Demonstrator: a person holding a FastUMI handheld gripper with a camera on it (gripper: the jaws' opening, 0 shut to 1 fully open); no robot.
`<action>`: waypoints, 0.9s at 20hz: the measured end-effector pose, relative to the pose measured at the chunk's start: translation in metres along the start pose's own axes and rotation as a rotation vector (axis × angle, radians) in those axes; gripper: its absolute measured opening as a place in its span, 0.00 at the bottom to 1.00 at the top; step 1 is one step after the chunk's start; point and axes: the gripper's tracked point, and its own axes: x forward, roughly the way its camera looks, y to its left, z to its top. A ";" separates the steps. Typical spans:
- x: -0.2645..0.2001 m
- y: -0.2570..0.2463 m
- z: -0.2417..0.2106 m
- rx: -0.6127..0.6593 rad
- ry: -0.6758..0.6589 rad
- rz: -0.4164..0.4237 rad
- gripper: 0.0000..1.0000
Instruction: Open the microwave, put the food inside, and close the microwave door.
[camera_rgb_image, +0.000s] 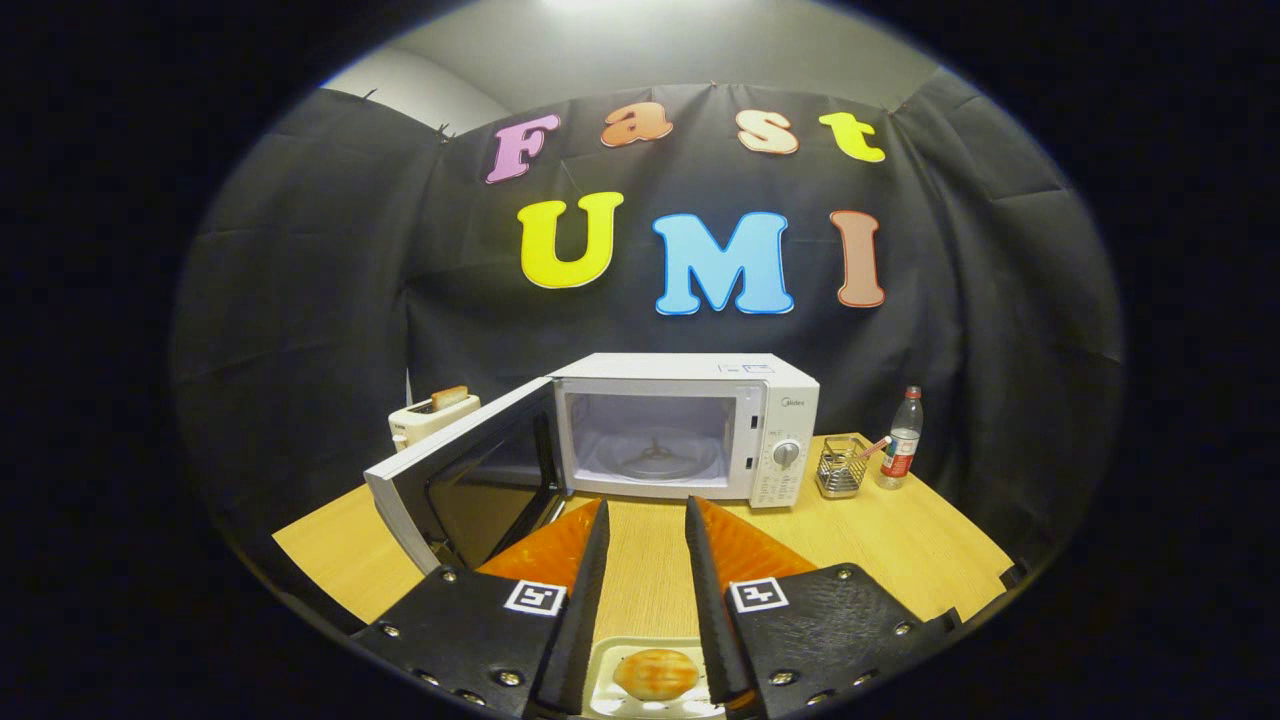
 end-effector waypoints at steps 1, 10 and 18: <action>0.000 -0.001 -0.002 -0.007 -0.001 -0.002 0.46; 0.008 -0.020 -0.028 0.039 0.045 -0.044 0.12; 0.010 -0.022 -0.079 -0.003 0.178 -0.006 0.96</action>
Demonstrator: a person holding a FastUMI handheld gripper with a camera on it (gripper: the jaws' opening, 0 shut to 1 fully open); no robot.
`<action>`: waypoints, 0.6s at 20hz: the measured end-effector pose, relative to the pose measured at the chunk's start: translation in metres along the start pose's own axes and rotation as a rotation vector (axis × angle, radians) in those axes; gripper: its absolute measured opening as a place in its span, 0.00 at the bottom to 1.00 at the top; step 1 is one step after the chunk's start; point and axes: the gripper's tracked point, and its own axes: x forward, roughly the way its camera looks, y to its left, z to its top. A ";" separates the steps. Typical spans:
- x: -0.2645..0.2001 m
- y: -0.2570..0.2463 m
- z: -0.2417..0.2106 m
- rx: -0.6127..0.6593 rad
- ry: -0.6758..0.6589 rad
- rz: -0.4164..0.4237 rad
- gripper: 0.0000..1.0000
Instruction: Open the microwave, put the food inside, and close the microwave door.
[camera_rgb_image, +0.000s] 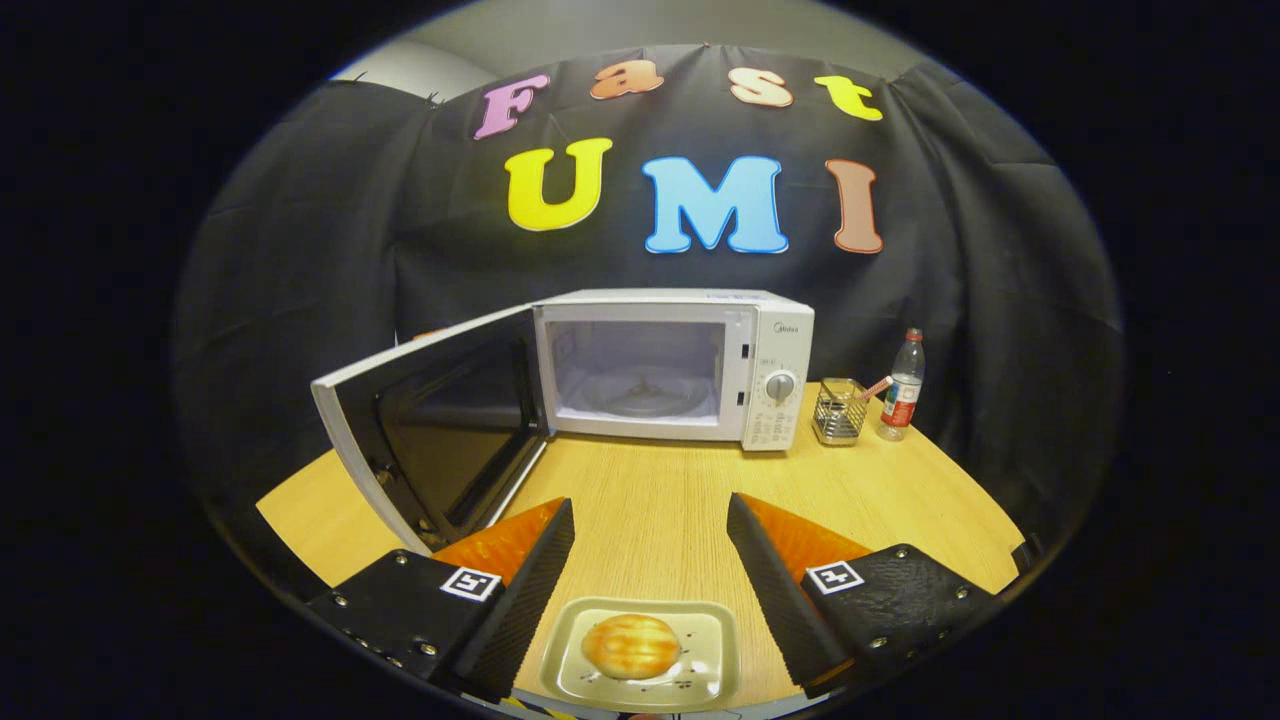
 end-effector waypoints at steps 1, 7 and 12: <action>0.002 -0.001 -0.010 -0.005 0.026 -0.001 0.96; 0.007 0.004 -0.073 -0.002 0.206 0.022 0.98; 0.011 0.008 -0.113 0.026 0.336 0.044 0.99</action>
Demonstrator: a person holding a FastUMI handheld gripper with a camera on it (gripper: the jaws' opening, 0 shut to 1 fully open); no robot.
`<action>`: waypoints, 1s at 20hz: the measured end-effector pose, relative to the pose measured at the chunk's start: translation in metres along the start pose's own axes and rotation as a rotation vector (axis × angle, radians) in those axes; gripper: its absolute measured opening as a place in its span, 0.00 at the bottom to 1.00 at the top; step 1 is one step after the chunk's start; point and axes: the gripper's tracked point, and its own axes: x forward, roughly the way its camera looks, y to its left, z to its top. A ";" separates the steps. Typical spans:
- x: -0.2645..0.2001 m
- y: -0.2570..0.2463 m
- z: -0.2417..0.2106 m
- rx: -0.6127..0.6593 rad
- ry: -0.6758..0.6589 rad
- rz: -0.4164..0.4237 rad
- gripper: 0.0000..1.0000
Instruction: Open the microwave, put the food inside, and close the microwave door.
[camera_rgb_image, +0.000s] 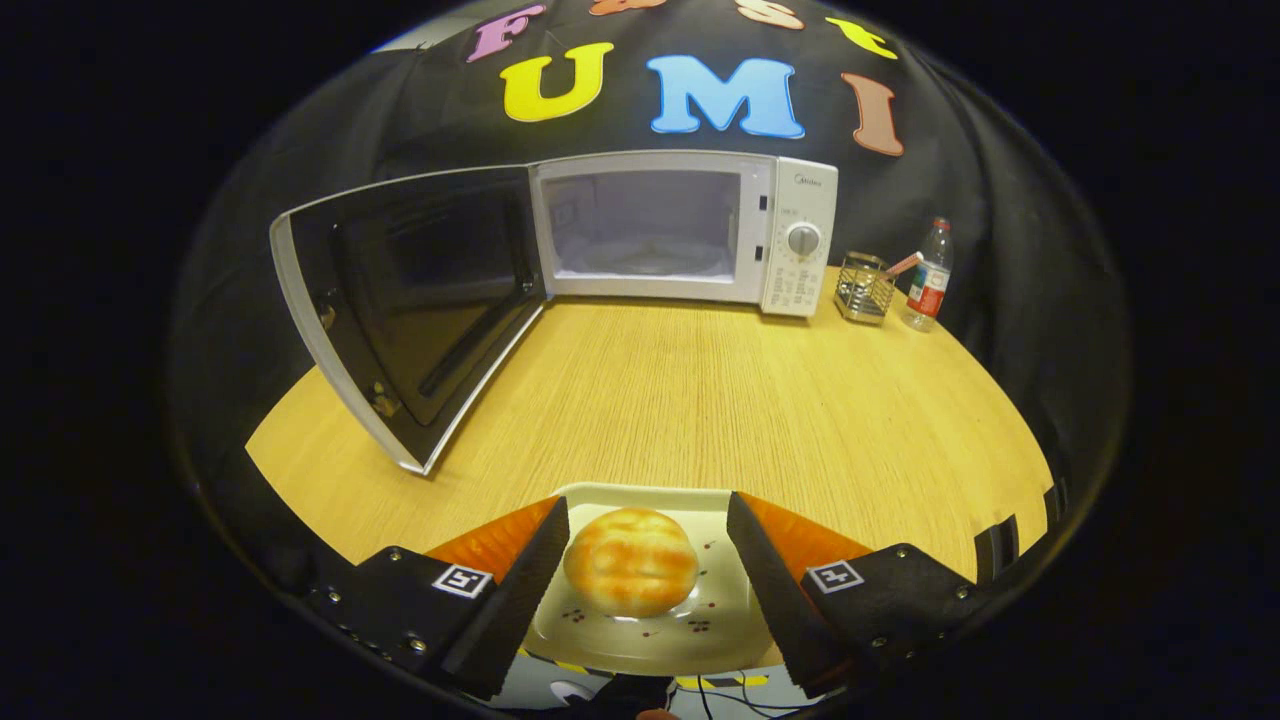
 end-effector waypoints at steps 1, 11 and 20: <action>0.003 0.002 -0.006 0.005 0.025 0.016 0.99; 0.018 0.005 -0.020 0.038 0.132 0.080 0.75; 0.025 -0.005 0.095 0.151 -0.066 0.130 0.75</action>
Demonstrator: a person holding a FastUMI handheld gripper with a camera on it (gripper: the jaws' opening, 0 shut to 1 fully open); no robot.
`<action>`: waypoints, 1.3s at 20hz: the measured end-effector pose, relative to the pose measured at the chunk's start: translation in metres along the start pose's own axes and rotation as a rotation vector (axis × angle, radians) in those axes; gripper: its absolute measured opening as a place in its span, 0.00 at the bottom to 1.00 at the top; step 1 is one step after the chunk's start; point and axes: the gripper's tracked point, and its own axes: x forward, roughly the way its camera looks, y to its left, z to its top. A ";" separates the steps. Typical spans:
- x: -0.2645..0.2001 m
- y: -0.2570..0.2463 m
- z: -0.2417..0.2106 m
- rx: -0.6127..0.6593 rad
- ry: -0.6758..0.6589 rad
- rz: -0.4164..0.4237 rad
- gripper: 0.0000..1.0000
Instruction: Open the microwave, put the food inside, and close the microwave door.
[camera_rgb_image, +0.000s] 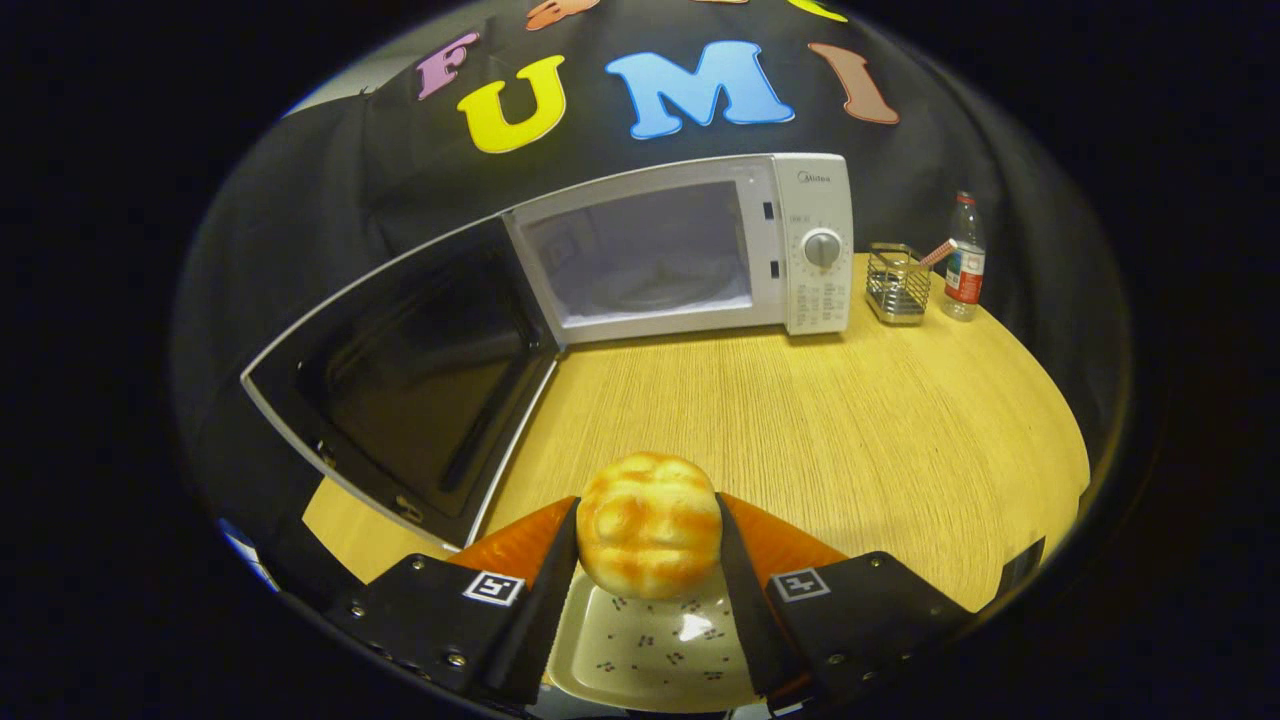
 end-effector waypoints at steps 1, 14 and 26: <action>0.005 0.001 0.013 0.005 -0.025 0.004 0.75; 0.091 0.008 0.135 0.163 -0.242 0.078 0.75; 0.195 0.015 0.180 0.319 -0.329 0.048 0.74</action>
